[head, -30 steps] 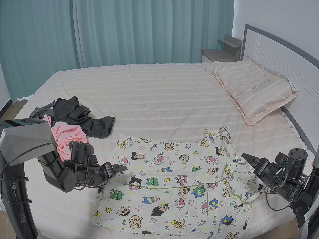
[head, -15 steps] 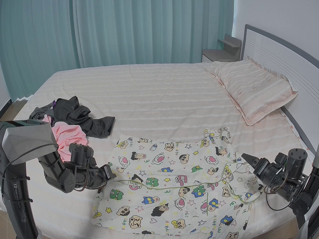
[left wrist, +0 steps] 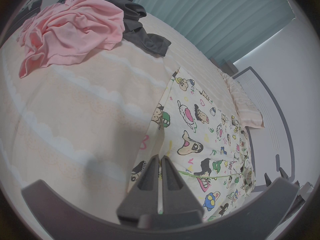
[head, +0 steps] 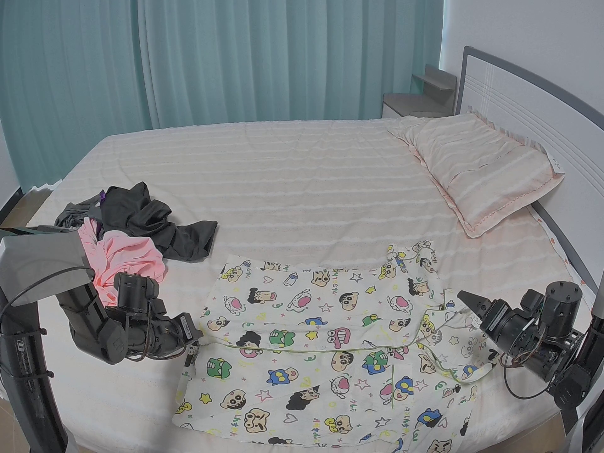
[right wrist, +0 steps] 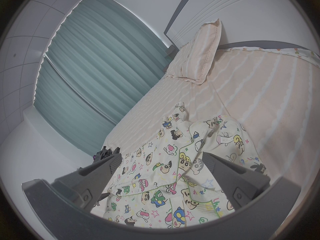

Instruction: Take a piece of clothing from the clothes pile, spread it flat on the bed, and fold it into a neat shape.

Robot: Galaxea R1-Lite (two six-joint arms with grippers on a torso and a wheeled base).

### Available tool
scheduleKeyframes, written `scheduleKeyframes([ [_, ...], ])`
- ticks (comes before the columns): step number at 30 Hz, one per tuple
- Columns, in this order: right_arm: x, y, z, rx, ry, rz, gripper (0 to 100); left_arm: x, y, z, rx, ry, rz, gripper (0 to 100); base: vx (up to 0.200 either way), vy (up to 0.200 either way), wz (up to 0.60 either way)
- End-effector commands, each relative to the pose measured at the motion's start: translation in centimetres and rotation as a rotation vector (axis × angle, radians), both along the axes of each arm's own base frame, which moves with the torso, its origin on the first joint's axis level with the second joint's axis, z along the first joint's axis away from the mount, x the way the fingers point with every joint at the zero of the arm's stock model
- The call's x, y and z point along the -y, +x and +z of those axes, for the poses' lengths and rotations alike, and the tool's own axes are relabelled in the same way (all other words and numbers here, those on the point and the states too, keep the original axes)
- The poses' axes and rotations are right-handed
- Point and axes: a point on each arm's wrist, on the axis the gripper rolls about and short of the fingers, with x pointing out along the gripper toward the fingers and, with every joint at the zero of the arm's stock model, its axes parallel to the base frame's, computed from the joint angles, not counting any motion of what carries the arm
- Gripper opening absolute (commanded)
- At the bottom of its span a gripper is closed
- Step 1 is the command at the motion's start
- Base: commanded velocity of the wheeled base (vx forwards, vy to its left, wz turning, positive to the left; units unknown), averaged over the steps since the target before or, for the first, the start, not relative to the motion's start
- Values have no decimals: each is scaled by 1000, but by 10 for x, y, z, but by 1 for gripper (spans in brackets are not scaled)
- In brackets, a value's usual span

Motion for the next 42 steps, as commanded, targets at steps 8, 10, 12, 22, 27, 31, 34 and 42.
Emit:
scheduleKeyframes([
  [8,1,-3,-3,-19,-6,-1,100,-3,-12,-5,-62,20,-9,0,0,0,0],
  [10,1,-3,-4,-26,-8,-3,100,-4,-15,-7,-91,40,-28,0,0,0,0],
  [12,2,-2,-6,-32,-10,-6,100,-3,-16,-6,-101,46,-35,0,0,0,0],
  [22,2,-2,-5,-30,-10,-4,100,-5,-16,-3,-121,60,-22,100,0,0,0],
  [27,4,-2,-5,-30,-14,-16,100,-7,-14,3,-102,78,15,100,0,0,0],
  [31,11,-1,-7,-49,-35,-47,100,-18,-16,22,-57,51,69,100,0,0,0],
  [34,14,-1,-10,-72,-55,-54,100,-23,-17,34,-29,26,99,100,0,0,0],
  [42,40,0,-16,-132,-121,-134,100,-29,-49,67,-23,-155,143,100,0,0,0],
])
